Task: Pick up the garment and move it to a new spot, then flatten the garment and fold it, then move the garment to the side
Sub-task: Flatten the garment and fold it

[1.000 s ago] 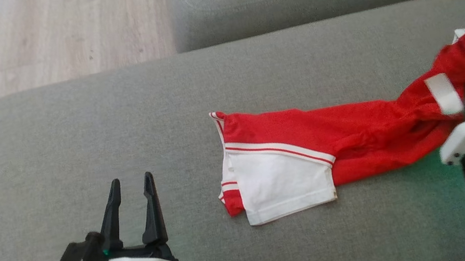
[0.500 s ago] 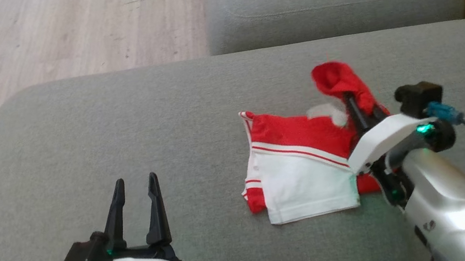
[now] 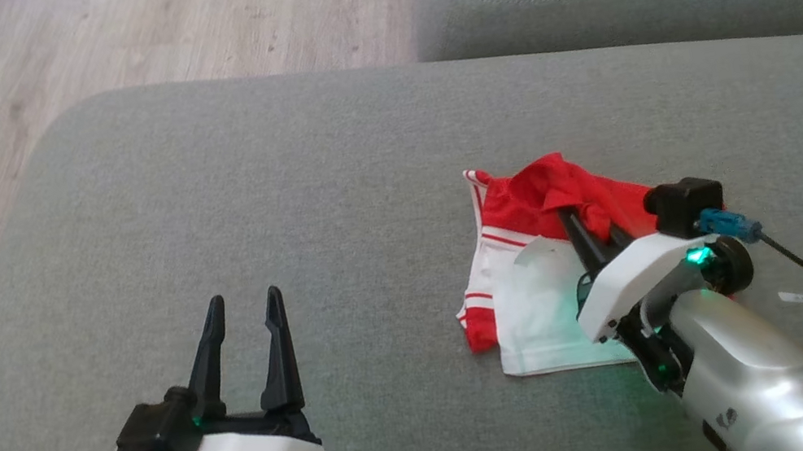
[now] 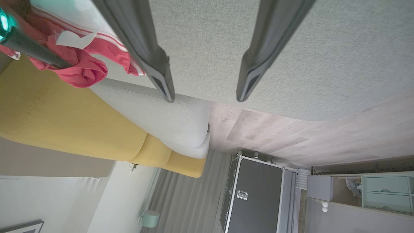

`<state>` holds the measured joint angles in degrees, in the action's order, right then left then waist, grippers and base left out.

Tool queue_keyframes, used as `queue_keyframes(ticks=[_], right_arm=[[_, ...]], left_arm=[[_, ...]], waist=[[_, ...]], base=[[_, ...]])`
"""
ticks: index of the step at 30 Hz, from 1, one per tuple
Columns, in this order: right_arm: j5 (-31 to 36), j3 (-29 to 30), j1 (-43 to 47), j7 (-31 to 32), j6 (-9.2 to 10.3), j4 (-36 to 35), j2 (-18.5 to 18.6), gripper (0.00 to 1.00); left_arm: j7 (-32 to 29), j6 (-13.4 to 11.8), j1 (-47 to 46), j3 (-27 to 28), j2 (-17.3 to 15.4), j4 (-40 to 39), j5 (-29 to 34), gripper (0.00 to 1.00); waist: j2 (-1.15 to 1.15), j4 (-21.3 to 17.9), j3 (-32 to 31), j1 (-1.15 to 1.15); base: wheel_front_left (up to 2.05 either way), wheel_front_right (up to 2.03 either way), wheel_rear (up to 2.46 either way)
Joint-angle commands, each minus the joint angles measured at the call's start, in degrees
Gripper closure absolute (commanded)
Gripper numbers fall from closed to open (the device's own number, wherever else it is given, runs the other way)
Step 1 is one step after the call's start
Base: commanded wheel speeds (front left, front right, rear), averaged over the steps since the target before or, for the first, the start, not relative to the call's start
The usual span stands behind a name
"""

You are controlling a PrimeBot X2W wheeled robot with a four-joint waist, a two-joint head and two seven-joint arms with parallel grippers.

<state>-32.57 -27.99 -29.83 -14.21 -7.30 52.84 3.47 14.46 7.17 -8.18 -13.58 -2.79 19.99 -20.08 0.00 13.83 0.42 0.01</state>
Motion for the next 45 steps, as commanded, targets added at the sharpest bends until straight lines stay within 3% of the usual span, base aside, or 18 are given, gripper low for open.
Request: queue_keyframes(ticks=[1,13,14,15,23,29,33,35,42,45], right_arm=[[-0.4,-1.1,-1.5,-0.8,-0.19,-1.3,-0.6,1.00],[-2.0,-4.9,-1.1,-0.8,-0.19,-0.9,-0.6,1.00],[-2.1,-6.1,-1.0,-0.8,-0.19,-1.1,-0.6,0.87],[-2.1,-7.4,-0.8,-0.8,-0.19,-1.5,-0.6,0.00],[-8.6,-21.6,1.3,2.3,-0.19,-7.5,-0.6,0.00],[-8.8,-19.8,-2.1,0.4,-0.19,-5.4,-0.6,0.00],[-6.3,-13.8,-4.1,-0.7,-0.19,-3.6,-0.6,0.00],[-1.6,-7.4,-5.1,-0.7,-0.19,-4.7,-0.5,0.00],[19.2,16.4,3.0,-0.8,-0.19,-18.9,1.6,0.00],[23.2,21.4,6.3,-0.8,-0.19,-23.8,1.2,0.00]], left_arm=[[0.5,0.3,-3.0,1.4,-0.3,-1.7,0.3,0.00],[0.5,0.3,-3.5,0.9,-0.1,-1.8,-0.1,0.00],[0.5,0.3,-3.6,0.9,-0.1,-1.8,-0.1,0.00],[0.5,0.3,-3.7,1.0,-0.1,-1.8,-0.1,0.00],[0.5,0.3,-4.0,1.5,-0.1,-1.4,-0.1,0.00],[0.5,0.3,-3.3,2.9,-0.1,-2.0,0.0,0.00],[0.5,0.3,-2.8,4.1,-0.1,-3.1,0.1,0.00],[0.5,0.2,-2.5,5.0,-0.1,-3.8,0.3,0.00],[0.5,-0.2,-1.7,7.1,-0.1,-6.8,0.2,0.00],[0.5,-0.3,-1.5,7.5,-0.1,-7.3,0.4,0.00]], waist=[[0.00,0.3,0.4,-0.01],[0.00,1.0,2.6,-0.01],[0.00,1.0,2.8,-0.01],[0.00,1.0,2.8,-0.01],[0.00,0.0,2.1,-0.01],[0.00,-2.7,1.4,-0.01],[0.00,-5.2,0.8,-0.01],[0.00,-6.8,0.6,-0.01],[0.00,-11.3,0.2,-0.01],[0.00,-12.4,0.2,-0.01]], base=[[0.00,0.00,0.00],[0.00,0.00,0.00],[0.00,0.00,0.00],[0.00,0.00,0.00],[0.00,0.00,0.00],[0.00,0.00,0.00],[0.00,0.00,0.00],[0.00,0.00,0.00],[0.00,0.00,0.00],[0.00,0.00,0.00]])
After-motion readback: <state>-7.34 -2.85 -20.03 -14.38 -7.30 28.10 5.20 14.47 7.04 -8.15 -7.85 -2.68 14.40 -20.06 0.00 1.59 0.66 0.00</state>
